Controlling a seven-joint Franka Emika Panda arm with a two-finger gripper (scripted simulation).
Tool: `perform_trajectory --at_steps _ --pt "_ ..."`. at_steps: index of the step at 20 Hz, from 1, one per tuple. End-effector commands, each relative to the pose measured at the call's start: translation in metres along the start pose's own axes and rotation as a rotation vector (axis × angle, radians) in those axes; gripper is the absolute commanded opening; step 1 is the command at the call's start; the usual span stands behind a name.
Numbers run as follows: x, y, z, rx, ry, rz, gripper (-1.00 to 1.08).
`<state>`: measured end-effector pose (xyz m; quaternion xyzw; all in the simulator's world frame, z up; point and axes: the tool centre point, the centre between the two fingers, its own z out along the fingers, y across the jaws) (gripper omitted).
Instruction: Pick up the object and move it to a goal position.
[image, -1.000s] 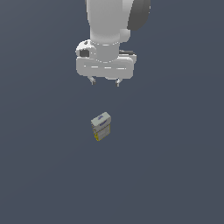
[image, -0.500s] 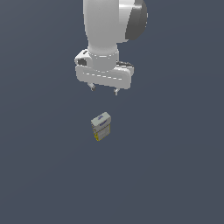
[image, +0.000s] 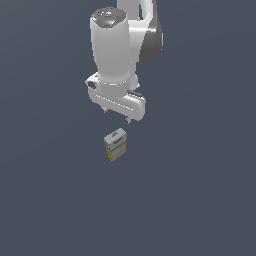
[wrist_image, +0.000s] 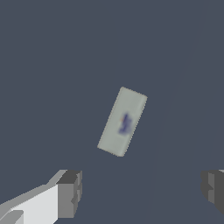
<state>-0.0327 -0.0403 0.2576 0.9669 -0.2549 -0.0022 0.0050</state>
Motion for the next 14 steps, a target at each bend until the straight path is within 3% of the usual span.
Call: perform_trajectory --at_steps 1,14 --pt "0.006 -0.001 0.011 0.003 0.000 0.074 1.00" --pt "0.027 -0.002 0.050 0.010 0.000 0.337 1.00"
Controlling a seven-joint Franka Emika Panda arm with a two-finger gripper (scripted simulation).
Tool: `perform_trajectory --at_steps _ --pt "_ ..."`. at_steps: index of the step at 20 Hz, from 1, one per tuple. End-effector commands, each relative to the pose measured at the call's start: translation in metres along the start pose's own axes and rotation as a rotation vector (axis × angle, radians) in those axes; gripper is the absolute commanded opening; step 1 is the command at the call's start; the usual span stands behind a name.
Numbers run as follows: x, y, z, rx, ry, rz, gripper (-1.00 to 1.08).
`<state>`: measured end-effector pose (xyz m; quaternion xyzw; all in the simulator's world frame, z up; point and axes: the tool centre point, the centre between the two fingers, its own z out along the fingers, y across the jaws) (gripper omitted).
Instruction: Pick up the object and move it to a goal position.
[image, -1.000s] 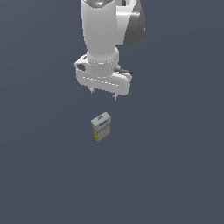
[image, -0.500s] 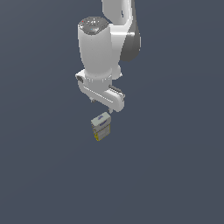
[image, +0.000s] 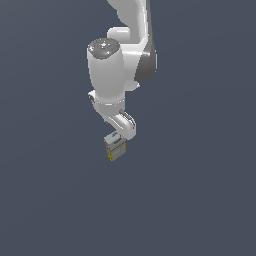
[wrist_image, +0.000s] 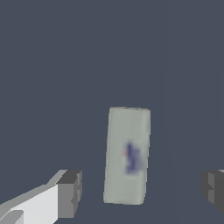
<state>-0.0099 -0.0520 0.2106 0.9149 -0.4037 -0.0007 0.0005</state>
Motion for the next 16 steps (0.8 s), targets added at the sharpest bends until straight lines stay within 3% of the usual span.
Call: perform_trajectory --at_steps 1,16 --pt "0.002 -0.001 0.004 0.001 0.001 0.031 1.00" --pt "0.003 -0.001 0.030 0.001 0.001 0.055 1.00"
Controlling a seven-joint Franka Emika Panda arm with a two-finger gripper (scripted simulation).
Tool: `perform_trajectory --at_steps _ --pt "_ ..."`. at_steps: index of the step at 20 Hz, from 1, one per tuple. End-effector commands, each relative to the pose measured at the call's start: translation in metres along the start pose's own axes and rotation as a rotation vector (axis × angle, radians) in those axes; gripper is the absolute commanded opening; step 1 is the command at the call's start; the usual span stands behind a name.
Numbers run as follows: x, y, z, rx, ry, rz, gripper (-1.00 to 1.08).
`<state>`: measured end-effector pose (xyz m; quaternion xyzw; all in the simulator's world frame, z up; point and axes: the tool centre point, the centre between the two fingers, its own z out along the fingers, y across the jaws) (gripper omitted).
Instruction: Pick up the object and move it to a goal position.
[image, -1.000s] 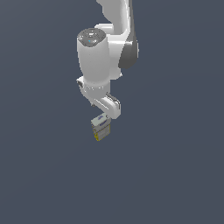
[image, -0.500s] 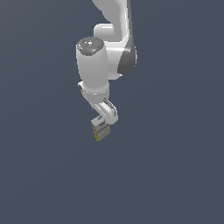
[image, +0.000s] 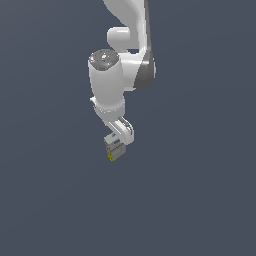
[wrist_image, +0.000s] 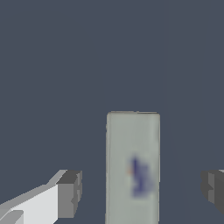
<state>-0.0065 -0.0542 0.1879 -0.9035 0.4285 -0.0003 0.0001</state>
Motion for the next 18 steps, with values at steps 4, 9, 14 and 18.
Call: perform_trajectory --at_steps 4,9,14,18 --pt "-0.001 0.001 0.026 -0.001 0.000 0.003 1.00" --pt "0.000 0.000 0.036 -0.001 0.000 0.003 1.00" --pt "0.000 0.000 0.036 -0.001 0.000 0.003 -1.00" --pt "0.000 0.000 0.036 -0.001 0.000 0.003 -1.00"
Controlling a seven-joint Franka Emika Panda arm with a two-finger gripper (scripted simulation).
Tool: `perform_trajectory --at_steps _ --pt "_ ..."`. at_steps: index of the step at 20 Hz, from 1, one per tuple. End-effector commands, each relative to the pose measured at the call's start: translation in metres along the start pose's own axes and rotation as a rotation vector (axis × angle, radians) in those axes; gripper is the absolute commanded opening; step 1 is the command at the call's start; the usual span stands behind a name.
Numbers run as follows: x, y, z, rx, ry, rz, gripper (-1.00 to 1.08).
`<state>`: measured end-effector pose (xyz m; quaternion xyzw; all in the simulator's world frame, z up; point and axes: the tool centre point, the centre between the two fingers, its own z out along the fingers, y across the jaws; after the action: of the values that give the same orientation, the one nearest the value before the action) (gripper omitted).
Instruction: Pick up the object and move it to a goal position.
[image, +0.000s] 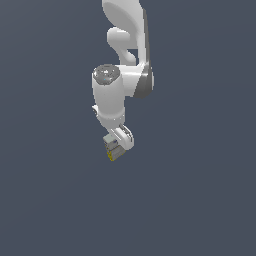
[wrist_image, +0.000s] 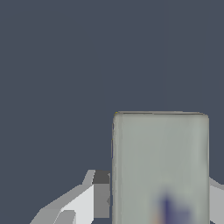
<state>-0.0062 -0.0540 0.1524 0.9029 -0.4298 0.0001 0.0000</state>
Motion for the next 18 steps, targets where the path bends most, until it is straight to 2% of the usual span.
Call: perform_trajectory --at_steps 1,6,10,18 --pt "0.000 0.000 0.000 0.000 0.000 0.000 -1.00" --pt "-0.002 -0.001 -0.001 0.001 -0.006 0.007 -1.00" --pt "-0.012 -0.005 -0.006 0.006 -0.032 0.036 -1.00" --pt "-0.051 -0.024 -0.032 0.026 -0.144 0.165 -1.00"
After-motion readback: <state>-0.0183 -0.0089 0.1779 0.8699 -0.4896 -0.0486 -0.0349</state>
